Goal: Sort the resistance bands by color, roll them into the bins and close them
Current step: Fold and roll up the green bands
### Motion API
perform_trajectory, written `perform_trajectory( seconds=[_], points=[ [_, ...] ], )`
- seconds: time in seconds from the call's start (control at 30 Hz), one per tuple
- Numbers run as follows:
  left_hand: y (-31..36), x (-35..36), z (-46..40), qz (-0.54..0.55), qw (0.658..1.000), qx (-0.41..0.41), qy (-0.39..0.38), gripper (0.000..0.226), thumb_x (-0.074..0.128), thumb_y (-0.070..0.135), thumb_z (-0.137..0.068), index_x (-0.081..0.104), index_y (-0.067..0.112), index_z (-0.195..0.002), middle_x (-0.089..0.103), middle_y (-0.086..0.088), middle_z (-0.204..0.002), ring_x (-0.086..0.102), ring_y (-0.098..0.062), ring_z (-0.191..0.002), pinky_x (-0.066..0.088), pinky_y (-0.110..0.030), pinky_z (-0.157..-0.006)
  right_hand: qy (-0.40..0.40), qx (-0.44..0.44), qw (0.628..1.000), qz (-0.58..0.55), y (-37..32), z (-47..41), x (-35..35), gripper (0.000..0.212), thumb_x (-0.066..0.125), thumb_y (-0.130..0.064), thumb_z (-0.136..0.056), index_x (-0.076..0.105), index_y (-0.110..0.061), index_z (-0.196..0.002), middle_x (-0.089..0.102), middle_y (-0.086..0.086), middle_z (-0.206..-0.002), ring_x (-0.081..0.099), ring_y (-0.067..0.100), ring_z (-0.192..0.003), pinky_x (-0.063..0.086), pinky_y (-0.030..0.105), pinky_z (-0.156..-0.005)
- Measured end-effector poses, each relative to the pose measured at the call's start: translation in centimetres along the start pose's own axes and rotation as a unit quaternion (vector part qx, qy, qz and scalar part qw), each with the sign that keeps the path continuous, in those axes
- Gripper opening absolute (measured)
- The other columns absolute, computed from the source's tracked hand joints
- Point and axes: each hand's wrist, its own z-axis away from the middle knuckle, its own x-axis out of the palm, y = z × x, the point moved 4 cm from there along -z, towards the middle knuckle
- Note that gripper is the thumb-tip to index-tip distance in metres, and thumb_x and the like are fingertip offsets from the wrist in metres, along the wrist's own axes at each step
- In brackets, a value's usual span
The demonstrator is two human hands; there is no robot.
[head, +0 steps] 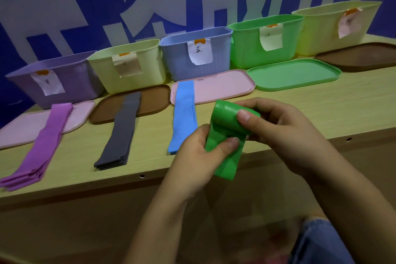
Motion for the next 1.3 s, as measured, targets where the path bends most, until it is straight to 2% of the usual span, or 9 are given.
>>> perform_trajectory(
  seconds=[0.27, 0.47, 0.6, 0.8, 0.9, 1.0, 1.1, 1.23, 1.3],
  points=[
    [0.2, 0.0, 0.3, 0.107, 0.994, 0.027, 0.013, 0.02, 0.077, 0.023, -0.074, 0.067, 0.014, -0.089, 0.072, 0.0, -0.08, 0.067, -0.012, -0.075, 0.053, -0.024, -0.066, 0.013, -0.002, 1.0, -0.01, -0.2, -0.3, -0.6, 0.032, 0.062, -0.02, -0.074, 0.065, -0.007, -0.103, 0.073, 0.006, -0.092, 0.068, 0.019, -0.088, 0.058, 0.032, -0.078],
    [0.8, -0.3, 0.7, 0.102, 0.989, 0.093, 0.047, 0.017, 0.066, 0.042, -0.072, 0.071, 0.032, -0.085, 0.069, 0.003, -0.08, 0.064, -0.012, -0.073, 0.052, -0.028, -0.063, 0.0, -0.034, 0.999, 0.031, -0.7, -0.3, -0.2, 0.026, 0.063, -0.02, -0.073, 0.066, -0.016, -0.099, 0.071, 0.005, -0.093, 0.067, 0.017, -0.088, 0.057, 0.032, -0.08],
    [0.9, -0.2, 0.6, 0.136, 0.986, 0.083, 0.054, 0.009, 0.065, 0.031, -0.08, 0.072, 0.029, -0.085, 0.07, 0.002, -0.081, 0.063, -0.012, -0.074, 0.051, -0.026, -0.062, 0.017, -0.064, 0.996, 0.063, -0.5, 0.0, 0.3, 0.024, 0.063, -0.021, -0.075, 0.064, -0.024, -0.1, 0.071, -0.006, -0.094, 0.066, 0.008, -0.09, 0.055, 0.027, -0.082],
    [0.5, 0.1, 0.3, 0.158, 0.983, 0.055, 0.078, 0.053, 0.074, 0.069, -0.056, 0.073, 0.029, -0.09, 0.073, -0.001, -0.095, 0.069, -0.017, -0.092, 0.054, -0.027, -0.071, 0.044, -0.166, 0.961, 0.219, -0.2, 0.5, 1.6, 0.028, 0.065, -0.023, -0.081, 0.056, -0.029, -0.106, 0.062, -0.014, -0.106, 0.061, 0.004, -0.1, 0.053, 0.019, -0.08],
    [0.4, 0.3, 0.3, 0.182, 0.979, 0.034, 0.087, 0.061, 0.077, 0.065, -0.053, 0.071, 0.019, -0.092, 0.074, -0.005, -0.097, 0.07, -0.02, -0.094, 0.054, -0.025, -0.071, 0.04, -0.197, 0.94, 0.277, 0.4, 0.5, 1.7, 0.032, 0.063, -0.029, -0.083, 0.058, -0.021, -0.113, 0.061, -0.012, -0.108, 0.059, 0.005, -0.104, 0.052, 0.028, -0.087],
    [0.4, 0.2, 0.5, 0.182, 0.981, 0.013, 0.07, 0.043, 0.077, 0.052, -0.061, 0.072, 0.019, -0.089, 0.075, -0.002, -0.092, 0.07, -0.021, -0.092, 0.056, -0.028, -0.071, -0.055, -0.109, 0.983, 0.134, 0.1, 0.1, 0.8, 0.035, 0.071, -0.021, -0.079, 0.06, -0.019, -0.112, 0.064, -0.013, -0.108, 0.061, 0.008, -0.107, 0.05, 0.022, -0.087],
    [0.9, -0.3, 0.5, 0.143, 0.987, 0.044, 0.056, 0.047, 0.078, 0.066, -0.053, 0.074, 0.034, -0.088, 0.074, 0.002, -0.09, 0.069, -0.014, -0.088, 0.054, -0.026, -0.069, -0.125, -0.027, 0.991, -0.038, -0.5, 0.5, 0.3, 0.045, 0.077, -0.029, -0.074, 0.063, -0.021, -0.117, 0.065, -0.004, -0.117, 0.061, 0.013, -0.111, 0.051, 0.023, -0.086],
    [1.1, -0.5, 0.3, 0.127, 0.99, 0.025, 0.048, 0.028, 0.081, 0.049, -0.063, 0.075, 0.03, -0.083, 0.073, 0.002, -0.083, 0.068, -0.014, -0.082, 0.056, -0.031, -0.071, -0.083, -0.025, 0.995, 0.04, -0.1, 0.3, 0.6, 0.037, 0.064, -0.02, -0.079, 0.061, -0.02, -0.116, 0.067, -0.001, -0.113, 0.064, 0.011, -0.105, 0.051, 0.02, -0.084],
    [0.9, -0.3, 0.4, 0.145, 0.989, -0.003, 0.03, 0.035, 0.077, 0.044, -0.063, 0.072, 0.02, -0.087, 0.073, 0.002, -0.084, 0.069, -0.013, -0.083, 0.055, -0.032, -0.072, -0.059, -0.029, 0.997, 0.044, 0.1, 0.3, 0.9, 0.033, 0.065, -0.021, -0.079, 0.063, -0.023, -0.112, 0.068, -0.005, -0.11, 0.064, 0.007, -0.102, 0.051, 0.017, -0.082]
  ],
)
